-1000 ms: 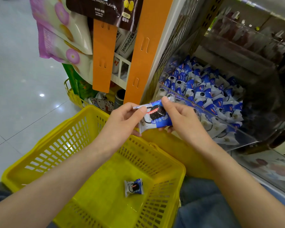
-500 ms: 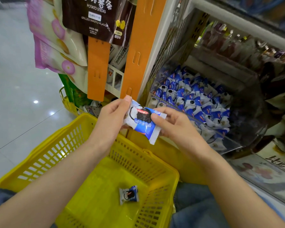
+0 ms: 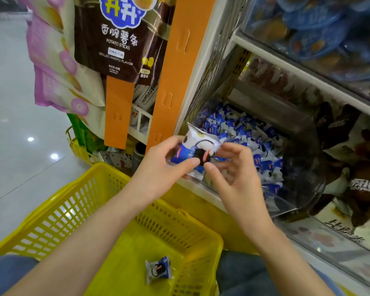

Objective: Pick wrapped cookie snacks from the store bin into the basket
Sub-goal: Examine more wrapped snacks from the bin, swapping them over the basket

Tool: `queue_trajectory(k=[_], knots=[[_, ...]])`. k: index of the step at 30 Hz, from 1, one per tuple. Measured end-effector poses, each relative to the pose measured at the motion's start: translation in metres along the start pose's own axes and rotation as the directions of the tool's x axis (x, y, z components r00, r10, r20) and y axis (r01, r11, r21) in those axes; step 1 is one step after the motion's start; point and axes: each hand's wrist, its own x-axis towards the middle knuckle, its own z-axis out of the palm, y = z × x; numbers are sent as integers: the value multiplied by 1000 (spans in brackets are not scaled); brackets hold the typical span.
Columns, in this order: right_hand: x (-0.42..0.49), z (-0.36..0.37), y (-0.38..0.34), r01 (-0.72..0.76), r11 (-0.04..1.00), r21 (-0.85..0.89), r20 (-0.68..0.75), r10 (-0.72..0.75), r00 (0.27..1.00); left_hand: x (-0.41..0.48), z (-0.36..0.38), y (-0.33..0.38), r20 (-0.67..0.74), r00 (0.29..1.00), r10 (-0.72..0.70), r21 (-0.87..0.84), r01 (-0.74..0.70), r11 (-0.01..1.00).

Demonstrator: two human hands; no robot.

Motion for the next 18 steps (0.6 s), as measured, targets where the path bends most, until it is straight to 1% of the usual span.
queue_trajectory(k=[1,2,4,6,7,8,10,12,13,15,16,17,18], knots=[[1,-4,-1,46,998,-42,-40,-47,998,2,-2,3,33,999,32,81,-34,996],[4,-8,-1,75,993,-88,-49,-79,996,4,-2,4,62,996,61,181,-71,981],[9,-15,1,100,974,-202,13,-100,995,7,-3,4,87,990,107,312,-129,941],[16,-22,2,87,952,-292,95,-61,994,10,-1,3,73,990,120,328,-137,935],[19,-26,2,60,954,-295,112,-28,993,12,0,3,61,991,119,321,-133,938],[23,-30,1,29,961,-276,118,4,993,14,1,3,53,991,120,300,-130,945],[28,-38,-3,-26,974,-223,141,58,988,18,3,5,51,991,122,194,-130,972],[32,-42,-6,-83,983,-163,208,117,971,22,7,8,53,989,141,100,-146,984],[33,-44,-8,-114,984,-137,250,146,957,24,9,9,46,986,162,105,-166,980],[39,-50,-8,-197,975,-107,292,220,931,28,14,8,37,977,209,195,-212,958],[45,-55,-7,-253,963,-94,264,269,926,29,16,7,41,974,221,263,-224,938],[54,-63,-3,-308,949,-65,197,315,928,30,18,5,54,972,228,345,-233,909],[65,-70,2,-346,938,-27,101,347,932,30,19,3,77,967,245,443,-253,860]])
